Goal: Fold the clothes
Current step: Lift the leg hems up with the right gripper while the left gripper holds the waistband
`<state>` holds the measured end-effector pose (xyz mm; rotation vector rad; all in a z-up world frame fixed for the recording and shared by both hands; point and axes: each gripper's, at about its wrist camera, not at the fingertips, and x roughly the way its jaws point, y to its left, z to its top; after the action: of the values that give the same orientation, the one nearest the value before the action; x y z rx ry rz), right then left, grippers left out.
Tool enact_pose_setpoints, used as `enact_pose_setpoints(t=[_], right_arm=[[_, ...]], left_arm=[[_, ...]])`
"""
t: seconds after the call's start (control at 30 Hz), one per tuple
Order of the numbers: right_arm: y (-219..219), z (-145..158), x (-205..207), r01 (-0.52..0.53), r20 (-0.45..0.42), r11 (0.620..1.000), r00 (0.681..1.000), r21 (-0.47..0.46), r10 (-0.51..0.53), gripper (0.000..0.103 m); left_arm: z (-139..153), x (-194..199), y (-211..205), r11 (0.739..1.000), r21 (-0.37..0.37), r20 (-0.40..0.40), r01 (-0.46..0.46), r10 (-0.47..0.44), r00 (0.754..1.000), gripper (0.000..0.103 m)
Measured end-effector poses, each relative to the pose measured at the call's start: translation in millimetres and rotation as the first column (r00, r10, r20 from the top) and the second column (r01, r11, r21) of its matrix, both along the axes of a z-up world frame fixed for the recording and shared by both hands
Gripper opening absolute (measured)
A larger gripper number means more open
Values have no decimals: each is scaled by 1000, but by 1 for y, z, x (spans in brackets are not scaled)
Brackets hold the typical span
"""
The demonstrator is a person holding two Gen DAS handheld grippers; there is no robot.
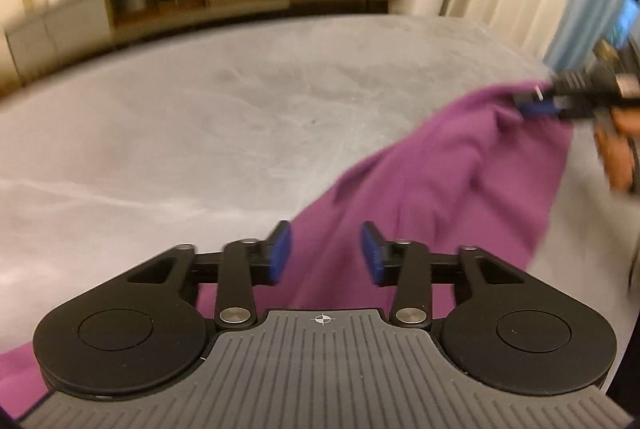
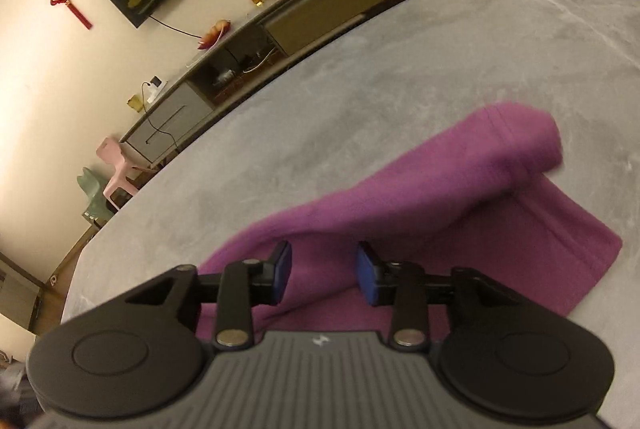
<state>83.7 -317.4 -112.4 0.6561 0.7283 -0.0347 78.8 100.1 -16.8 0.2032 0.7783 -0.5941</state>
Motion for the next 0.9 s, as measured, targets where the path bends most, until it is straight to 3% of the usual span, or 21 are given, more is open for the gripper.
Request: enact_pose_setpoints(t=[0.07,0.17,0.2,0.23,0.27,0.3,0.4,0.5,0.6,0.77,0.83,0.87,0.9], right_arm=[[6,12,-7,-13,43,1000,999,-24,14,60],[11,20,-6,-22,60,999,998,-32,24,63],[11,21,-5,-14,58,999,998,-29,16,63],[9,20,-4,6,51,1000,999,-21,-5,63],[4,19,-5,39,47,999,998,-10,-39,63],[-4,18,-10,90,48,996,995,8,-90,63],[-46,20,-29,268,48,960,961,86,-272,64],[-84,19,-41,378,20,919,924,110,-382,67],[-100,14,-37,386,-2,911,921,144,-389,68],[-81,-1,-25,311,-49,931,950,190,-307,71],[-74,-7,-24,307,-59,935,952,176,-302,61],[-71,-8,-22,299,-59,940,954,162,-293,25],[-69,-5,-19,279,-55,951,960,132,-274,6]], left_arm=[[-12,-23,-1,996,89,51,11,-16,999,49],[-33,-50,-3,976,216,110,9,-34,993,47],[-39,-50,-5,973,229,116,1,-29,993,43],[-43,-49,-7,971,238,121,-7,-22,992,24],[-44,-48,-9,971,239,127,-16,-15,992,13],[-43,-47,-10,975,222,133,-19,-11,991,0],[-20,-49,-4,991,133,165,-12,-10,986,0],[-1,-55,13,997,74,166,21,-34,986,0],[4,-66,27,997,40,150,71,-76,986,0],[-1,-79,38,990,11,134,138,-138,981,0],[-2,-83,41,986,4,131,166,-165,977,0],[-3,-84,41,984,3,129,179,-178,976,0],[-1,-82,44,985,-2,132,175,-173,976,0]])
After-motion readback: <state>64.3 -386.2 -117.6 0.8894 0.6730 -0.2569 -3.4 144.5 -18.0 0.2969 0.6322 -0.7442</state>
